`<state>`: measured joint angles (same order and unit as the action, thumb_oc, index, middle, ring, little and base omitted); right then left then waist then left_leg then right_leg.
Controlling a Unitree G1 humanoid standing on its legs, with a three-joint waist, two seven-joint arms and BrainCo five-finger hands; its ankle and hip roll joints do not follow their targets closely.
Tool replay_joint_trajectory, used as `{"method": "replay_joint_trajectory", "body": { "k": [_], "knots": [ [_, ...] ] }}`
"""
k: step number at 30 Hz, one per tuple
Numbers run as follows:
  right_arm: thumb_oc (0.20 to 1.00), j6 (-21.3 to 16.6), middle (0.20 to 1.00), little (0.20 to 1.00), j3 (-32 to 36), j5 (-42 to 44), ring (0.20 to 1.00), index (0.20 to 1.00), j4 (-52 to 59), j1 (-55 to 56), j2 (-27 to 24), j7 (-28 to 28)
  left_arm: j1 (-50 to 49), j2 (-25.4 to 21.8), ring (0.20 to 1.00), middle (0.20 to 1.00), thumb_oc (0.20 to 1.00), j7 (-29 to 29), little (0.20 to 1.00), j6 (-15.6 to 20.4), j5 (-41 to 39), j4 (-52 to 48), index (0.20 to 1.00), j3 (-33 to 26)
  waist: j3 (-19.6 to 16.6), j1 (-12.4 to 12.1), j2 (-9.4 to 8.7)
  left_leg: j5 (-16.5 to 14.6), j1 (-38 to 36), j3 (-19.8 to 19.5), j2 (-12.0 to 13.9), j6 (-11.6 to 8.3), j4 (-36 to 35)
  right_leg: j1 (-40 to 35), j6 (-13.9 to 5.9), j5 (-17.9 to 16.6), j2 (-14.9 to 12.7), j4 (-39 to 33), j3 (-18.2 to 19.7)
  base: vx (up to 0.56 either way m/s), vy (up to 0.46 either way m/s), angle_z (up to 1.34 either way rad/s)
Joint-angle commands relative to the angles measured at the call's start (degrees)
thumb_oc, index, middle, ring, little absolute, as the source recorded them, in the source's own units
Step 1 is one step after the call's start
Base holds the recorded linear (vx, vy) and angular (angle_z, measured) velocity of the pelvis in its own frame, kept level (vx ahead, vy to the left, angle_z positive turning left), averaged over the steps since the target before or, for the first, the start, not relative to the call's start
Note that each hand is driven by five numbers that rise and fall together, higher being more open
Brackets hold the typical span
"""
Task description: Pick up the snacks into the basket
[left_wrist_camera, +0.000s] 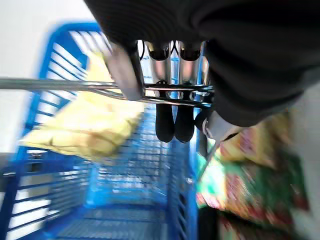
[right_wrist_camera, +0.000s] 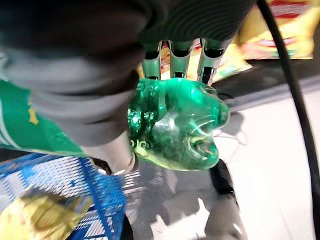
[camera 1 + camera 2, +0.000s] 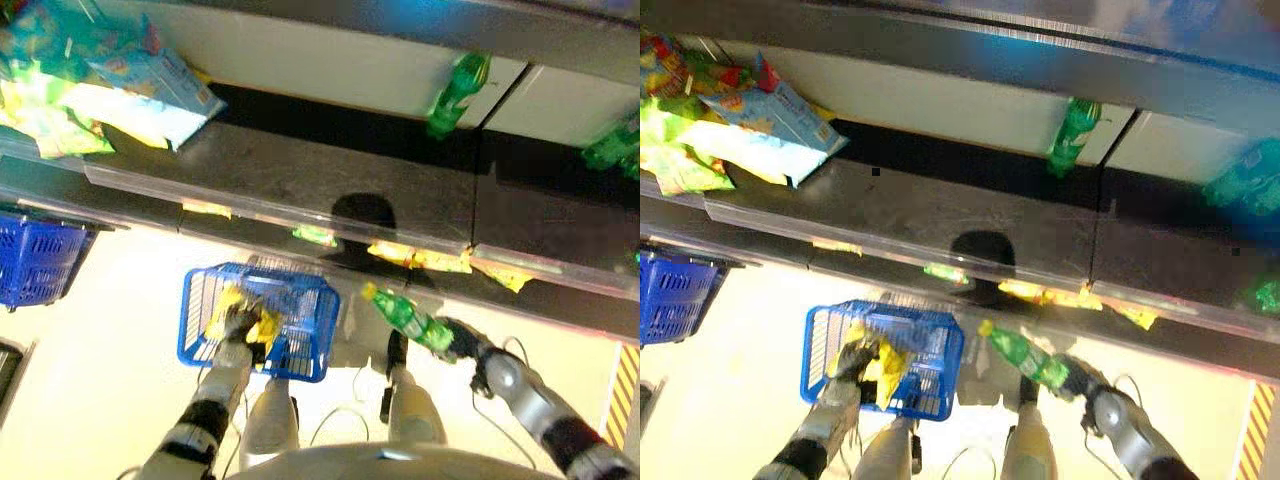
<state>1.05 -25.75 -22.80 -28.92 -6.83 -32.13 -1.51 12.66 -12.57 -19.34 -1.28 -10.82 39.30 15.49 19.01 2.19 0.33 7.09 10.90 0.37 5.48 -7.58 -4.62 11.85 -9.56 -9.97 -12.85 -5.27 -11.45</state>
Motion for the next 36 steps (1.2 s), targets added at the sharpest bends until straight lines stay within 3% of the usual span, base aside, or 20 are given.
{"method": "replay_joint_trajectory", "body": {
  "k": [1, 12, 21, 30, 35, 36],
  "knots": [
    [0.200, -1.21, 0.200, 0.200, -1.83, -0.63, 0.200, 0.200, 2.94, -6.61, 0.18, 2.13, 9.44, 0.35, 0.200, 0.200, 0.200, 1.15, 0.200, 5.07, 0.07, -6.16, 0.200, 1.19, 1.77, -1.44, -1.47, -1.51, 0.74, -0.89, -3.41, 2.04, -0.38, 2.35, 0.25, 1.17, 3.63, 0.76, 0.81, -0.06, -0.001, 0.00],
    [0.200, 0.41, 0.200, 0.200, -12.24, 0.86, 0.200, 0.200, -11.66, -27.00, 11.91, 9.70, 21.06, 7.51, 0.200, 0.200, 0.200, -0.51, 0.200, 4.54, 0.36, -9.07, 0.200, 12.71, 7.50, -2.34, -1.33, 0.57, 7.29, -0.98, -3.38, 1.65, -0.38, 8.21, 0.23, -0.38, 3.23, 0.86, 0.75, -0.02, 0.000, 0.01],
    [0.200, 1.07, 0.200, 0.200, -13.35, 5.81, 0.200, 0.200, -21.26, -35.25, 18.08, 15.27, 23.14, 11.37, 0.200, 0.200, 0.200, -2.71, 0.200, 4.96, -0.13, -12.86, 0.200, 18.31, 10.49, -4.42, -0.05, 1.45, 11.09, -2.14, -3.83, 1.66, -0.38, 11.05, 0.35, -0.44, 2.69, 1.00, -0.35, 0.01, -0.011, 0.09],
    [0.200, 1.00, 0.200, 0.200, -7.23, 14.81, 0.200, 0.200, -33.33, -47.47, 20.35, 24.20, 23.21, 10.24, 0.200, 0.200, 0.200, -3.60, 0.200, 6.18, -3.96, -26.71, 0.200, 21.89, 10.78, -9.13, 4.48, 2.57, 18.88, -3.67, -5.37, 1.58, -0.38, 17.05, -0.13, -1.43, 1.41, 0.82, -2.50, 0.01, 0.003, 0.09],
    [0.200, 0.93, 0.200, 0.200, -8.28, 13.52, 0.200, 0.200, -37.76, -51.15, 18.89, 23.88, 24.96, 10.63, 0.200, 0.200, 0.200, -3.50, 0.200, 6.49, -4.45, -28.78, 0.200, 22.15, 10.78, -10.70, 6.32, 3.00, 21.93, -4.42, -6.13, 1.42, -0.38, 19.14, -0.58, -1.95, 0.69, 0.67, -3.78, 0.01, 0.018, 0.19],
    [0.278, 0.83, 0.278, 0.278, -8.24, 13.47, 0.278, 0.278, -38.20, -51.47, 18.60, 23.80, 25.30, 10.75, 0.200, 0.200, 0.200, -3.47, 0.200, 6.44, -4.48, -29.24, 0.200, 22.03, 10.78, -10.95, 6.57, 3.02, 22.42, -4.47, -6.29, 1.41, -0.38, 19.52, -0.69, -2.06, 0.55, 0.59, -4.01, 0.02, 0.027, 0.14]
  ]
}}
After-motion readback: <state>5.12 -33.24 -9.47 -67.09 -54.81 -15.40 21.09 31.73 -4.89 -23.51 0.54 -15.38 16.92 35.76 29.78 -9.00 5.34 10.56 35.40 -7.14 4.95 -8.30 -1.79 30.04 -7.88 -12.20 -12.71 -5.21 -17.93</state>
